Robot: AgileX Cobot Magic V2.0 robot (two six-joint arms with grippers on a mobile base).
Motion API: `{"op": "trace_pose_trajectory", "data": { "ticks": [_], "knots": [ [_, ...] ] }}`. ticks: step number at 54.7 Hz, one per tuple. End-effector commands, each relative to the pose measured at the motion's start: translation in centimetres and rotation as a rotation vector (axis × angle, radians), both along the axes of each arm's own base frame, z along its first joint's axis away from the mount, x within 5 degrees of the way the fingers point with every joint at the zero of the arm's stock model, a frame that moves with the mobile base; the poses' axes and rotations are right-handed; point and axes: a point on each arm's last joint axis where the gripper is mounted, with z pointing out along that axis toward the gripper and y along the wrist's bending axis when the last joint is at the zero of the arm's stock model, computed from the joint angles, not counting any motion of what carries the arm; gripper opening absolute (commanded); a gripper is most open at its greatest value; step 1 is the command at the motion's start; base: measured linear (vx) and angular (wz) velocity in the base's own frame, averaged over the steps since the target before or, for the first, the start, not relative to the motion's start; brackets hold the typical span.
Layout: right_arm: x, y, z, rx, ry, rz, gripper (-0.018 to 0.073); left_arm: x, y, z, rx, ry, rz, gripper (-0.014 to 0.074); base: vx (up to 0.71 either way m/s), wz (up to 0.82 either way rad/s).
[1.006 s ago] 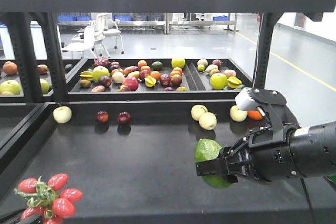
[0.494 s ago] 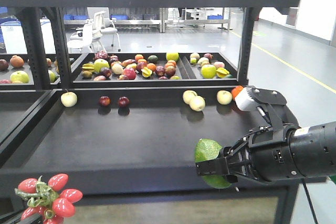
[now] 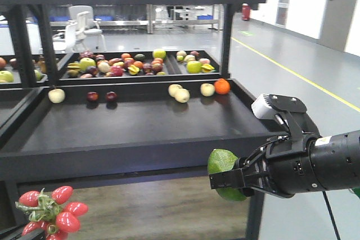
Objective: Pick snacks and fruit into basket
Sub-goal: 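Back the base away from the fruit table and turn toward the humanoid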
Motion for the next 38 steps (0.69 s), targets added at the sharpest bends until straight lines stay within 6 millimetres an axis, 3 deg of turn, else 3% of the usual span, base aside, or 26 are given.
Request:
{"op": "trace_pose_trajectory", "data": {
  "ticks": [1,38],
  "knots": [
    [-0.43,-0.21,2.45,0.053,-0.095,-0.03,-0.001,0.05,0.14,1.05,0.038,-0.055,0.01,0.0003,-0.41,-0.36],
    [-0.44,-0.2,2.45,0.053,-0.094,-0.029,-0.001,0.04,0.14,1.06,0.038,-0.055,0.009,0.0003,-0.35,-0.58]
  ]
}}
